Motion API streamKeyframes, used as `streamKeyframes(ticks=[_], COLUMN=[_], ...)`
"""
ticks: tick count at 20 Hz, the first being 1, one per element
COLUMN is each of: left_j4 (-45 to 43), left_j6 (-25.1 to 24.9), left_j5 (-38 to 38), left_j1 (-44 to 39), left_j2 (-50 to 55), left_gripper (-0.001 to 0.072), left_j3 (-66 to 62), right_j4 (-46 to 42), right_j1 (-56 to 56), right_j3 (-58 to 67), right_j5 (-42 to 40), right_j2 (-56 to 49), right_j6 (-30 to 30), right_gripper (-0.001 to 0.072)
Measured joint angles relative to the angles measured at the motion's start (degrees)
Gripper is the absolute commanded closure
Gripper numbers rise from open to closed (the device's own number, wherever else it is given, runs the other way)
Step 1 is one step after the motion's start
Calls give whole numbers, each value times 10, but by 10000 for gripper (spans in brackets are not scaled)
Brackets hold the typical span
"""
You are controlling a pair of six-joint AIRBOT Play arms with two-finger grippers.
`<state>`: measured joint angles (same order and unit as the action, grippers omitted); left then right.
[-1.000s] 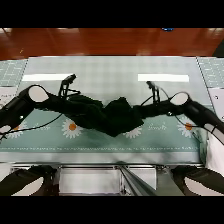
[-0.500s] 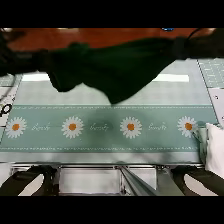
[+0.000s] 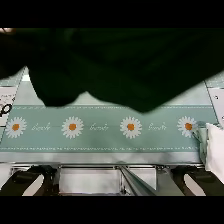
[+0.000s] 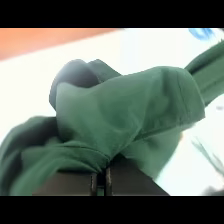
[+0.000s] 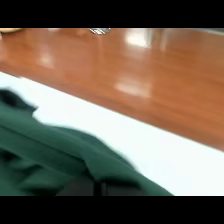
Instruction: Fold the shirts.
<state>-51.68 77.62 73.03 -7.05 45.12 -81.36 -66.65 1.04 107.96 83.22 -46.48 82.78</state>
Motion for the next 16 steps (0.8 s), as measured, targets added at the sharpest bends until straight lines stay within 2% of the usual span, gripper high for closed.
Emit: streamKeyframes(ticks=[3,7,11,14,15,16], left_j4=[-13,-20,-18,-13,-6,6], left_j6=[7,16,24,28,28,29], left_j5=[-10,-114,-262,-329,-340,-348], left_j1=[-83,-191,-230,-212,-204,-197], left_j2=[-2,12,66,132,156,181], left_gripper=[685,685,686,670,452,232], left_j3=[92,233,322,338,338,334], right_j4=[-28,-47,-27,12,30,48], right_j1=[0,-1,-1,0,0,0], right_j3=[-44,-189,-364,-414,-417,-416], right_j5=[44,42,-88,-173,-196,-218], right_j2=[21,29,9,-65,-95,-129], right_j6=[5,3,4,-1,-6,-12], right_gripper=[686,685,685,685,667,464])
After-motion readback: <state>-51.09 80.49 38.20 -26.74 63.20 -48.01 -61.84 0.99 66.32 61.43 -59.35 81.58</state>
